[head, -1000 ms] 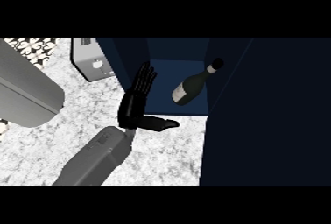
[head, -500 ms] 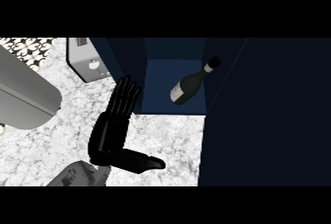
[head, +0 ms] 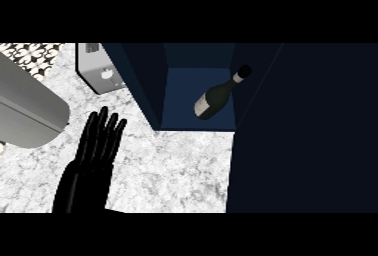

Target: Pick up the wine, place it into the cabinet and close the cabinet

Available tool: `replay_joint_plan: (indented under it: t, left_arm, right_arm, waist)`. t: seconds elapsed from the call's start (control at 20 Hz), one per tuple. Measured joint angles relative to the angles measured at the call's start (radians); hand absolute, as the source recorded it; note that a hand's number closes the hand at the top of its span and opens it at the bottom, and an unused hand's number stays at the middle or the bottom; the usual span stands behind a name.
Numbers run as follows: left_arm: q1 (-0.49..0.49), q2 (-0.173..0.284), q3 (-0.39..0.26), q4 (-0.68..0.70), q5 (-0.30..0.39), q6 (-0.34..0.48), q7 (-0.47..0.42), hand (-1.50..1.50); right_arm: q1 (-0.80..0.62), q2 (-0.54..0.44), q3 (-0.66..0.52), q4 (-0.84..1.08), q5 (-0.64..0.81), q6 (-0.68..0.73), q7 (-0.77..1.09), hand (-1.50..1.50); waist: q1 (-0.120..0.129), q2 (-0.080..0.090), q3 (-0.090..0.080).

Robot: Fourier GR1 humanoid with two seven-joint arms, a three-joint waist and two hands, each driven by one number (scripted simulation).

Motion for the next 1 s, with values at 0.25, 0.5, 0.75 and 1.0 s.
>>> replay_joint_plan:
  t: [0.25, 0.5, 0.75, 1.0]
  left_arm:
    - [0.138, 0.080, 0.070, -0.112, -0.001, -0.011, -0.023, -1.50]
    - [0.292, 0.153, 0.185, -0.189, 0.056, -0.089, -0.063, -1.50]
    - [0.430, 0.201, 0.318, -0.227, 0.129, -0.198, -0.093, -1.50]
    - [0.571, 0.260, 0.478, -0.231, 0.218, -0.358, -0.121, -1.50]
  right_arm:
    - [0.028, -0.014, 0.091, -0.027, -0.034, 0.036, 0.072, 1.50]
    - [0.050, 0.030, 0.224, -0.030, -0.038, 0.019, 0.119, 1.50]
    - [0.038, 0.092, 0.399, -0.039, 0.009, -0.041, 0.183, 1.50]
    - [-0.046, 0.139, 0.531, -0.040, 0.165, -0.140, 0.221, 1.50]
  waist:
    - [0.000, 0.000, -0.001]
    - [0.002, 0.000, -0.001]
    - [0.000, -0.001, -0.002]
    - [0.009, -0.003, -0.002]
